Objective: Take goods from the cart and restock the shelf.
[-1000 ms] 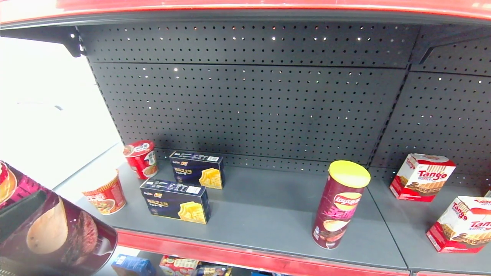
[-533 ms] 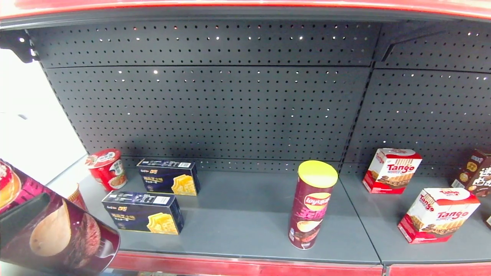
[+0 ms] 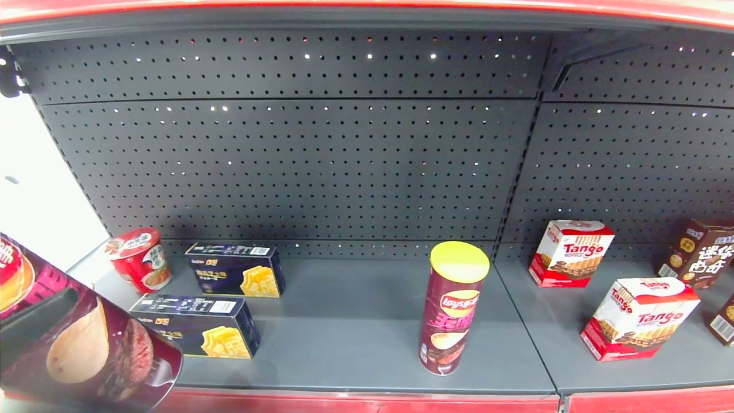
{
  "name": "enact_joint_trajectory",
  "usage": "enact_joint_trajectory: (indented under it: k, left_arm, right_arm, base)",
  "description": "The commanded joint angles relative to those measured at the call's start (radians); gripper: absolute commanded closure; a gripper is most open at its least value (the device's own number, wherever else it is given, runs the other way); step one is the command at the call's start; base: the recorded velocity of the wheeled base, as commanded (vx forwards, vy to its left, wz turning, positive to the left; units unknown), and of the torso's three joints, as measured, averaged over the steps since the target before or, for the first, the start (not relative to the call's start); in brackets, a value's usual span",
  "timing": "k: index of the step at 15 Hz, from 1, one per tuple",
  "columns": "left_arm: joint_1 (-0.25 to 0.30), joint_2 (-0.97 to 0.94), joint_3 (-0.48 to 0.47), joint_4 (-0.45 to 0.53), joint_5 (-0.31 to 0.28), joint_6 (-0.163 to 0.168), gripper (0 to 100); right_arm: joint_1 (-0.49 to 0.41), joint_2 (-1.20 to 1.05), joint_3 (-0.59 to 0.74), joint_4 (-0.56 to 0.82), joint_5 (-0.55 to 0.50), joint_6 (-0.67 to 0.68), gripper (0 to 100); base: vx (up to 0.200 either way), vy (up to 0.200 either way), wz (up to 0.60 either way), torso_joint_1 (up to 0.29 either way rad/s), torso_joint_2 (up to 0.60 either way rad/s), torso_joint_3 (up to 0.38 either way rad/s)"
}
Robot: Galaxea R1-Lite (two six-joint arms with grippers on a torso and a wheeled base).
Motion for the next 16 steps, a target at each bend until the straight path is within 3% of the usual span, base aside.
enact_joint_trajectory:
  k: [1,8,12,15,16]
  left_arm:
    - [-0.002,0.014,-0.017,-0.002,-0.021,0.000,100]
    - [-0.003,0.205,-0.109,-0.013,-0.198,0.006,100]
    - [-0.069,0.291,-0.138,-0.018,-0.238,0.009,100]
    - [-0.069,0.431,-0.247,-0.019,-0.369,0.009,100]
    - [-0.069,0.457,-0.264,-0.019,-0.386,0.009,100]
  right_arm:
    - [0.000,0.005,0.000,-0.001,0.000,0.000,0]
    - [0.000,0.005,0.000,-0.001,0.002,0.002,0]
    - [0.000,0.005,0.000,-0.001,0.003,0.002,0]
    - [0.000,0.005,0.000,-0.001,0.003,0.002,0]
    - [0.000,0.005,0.000,-0.001,0.003,0.002,0]
  base:
    - [0.000,0.000,0.00,0.000,0.00,0.000]
    - [0.000,0.000,-0.09,0.000,0.00,0.000]
    - [0.000,0.000,0.00,0.000,0.00,0.000]
    - [0.000,0.000,0.00,0.000,0.00,0.000]
    - [0.000,0.000,0.00,0.000,0.00,0.000]
